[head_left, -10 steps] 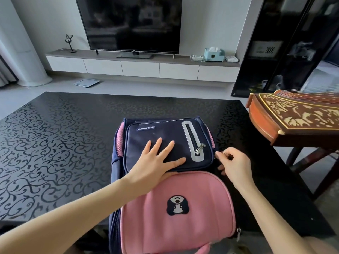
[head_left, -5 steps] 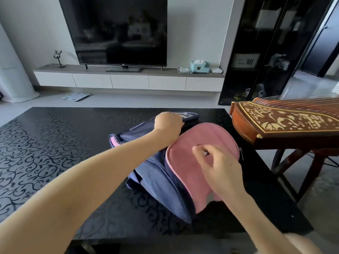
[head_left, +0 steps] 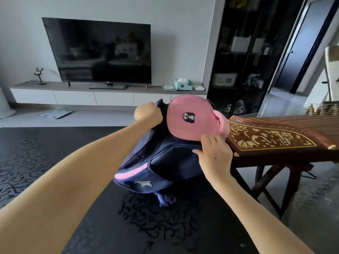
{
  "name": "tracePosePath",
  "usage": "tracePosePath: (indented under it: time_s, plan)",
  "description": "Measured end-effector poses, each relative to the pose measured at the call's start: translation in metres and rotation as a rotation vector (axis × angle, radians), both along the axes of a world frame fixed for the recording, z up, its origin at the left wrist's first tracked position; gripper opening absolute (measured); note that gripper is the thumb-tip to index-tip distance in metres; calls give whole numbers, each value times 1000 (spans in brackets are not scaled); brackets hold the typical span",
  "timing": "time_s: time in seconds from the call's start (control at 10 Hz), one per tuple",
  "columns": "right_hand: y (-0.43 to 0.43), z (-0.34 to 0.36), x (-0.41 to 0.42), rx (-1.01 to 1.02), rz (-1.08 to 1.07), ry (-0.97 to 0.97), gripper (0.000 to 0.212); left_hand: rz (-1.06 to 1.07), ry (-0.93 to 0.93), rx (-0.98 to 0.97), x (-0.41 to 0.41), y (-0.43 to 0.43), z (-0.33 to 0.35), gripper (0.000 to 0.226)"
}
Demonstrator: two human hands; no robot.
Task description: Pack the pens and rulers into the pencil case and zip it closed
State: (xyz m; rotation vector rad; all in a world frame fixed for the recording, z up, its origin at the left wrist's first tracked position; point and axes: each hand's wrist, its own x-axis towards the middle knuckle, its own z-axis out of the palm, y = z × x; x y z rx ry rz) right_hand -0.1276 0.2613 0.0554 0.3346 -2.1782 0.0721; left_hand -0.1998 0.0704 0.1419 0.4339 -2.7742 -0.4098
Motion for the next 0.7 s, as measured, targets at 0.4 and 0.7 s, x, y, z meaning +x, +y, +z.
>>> tracePosePath:
  time_s: [0.4, 0.7]
  plan:
    - [101, 53, -125, 101, -250, -513, 46, -514, -207, 304, -54, 82, -48, 52]
    - [86, 44, -120, 108, -255, -429, 61, -594, -186, 481, -22, 44, -71, 37]
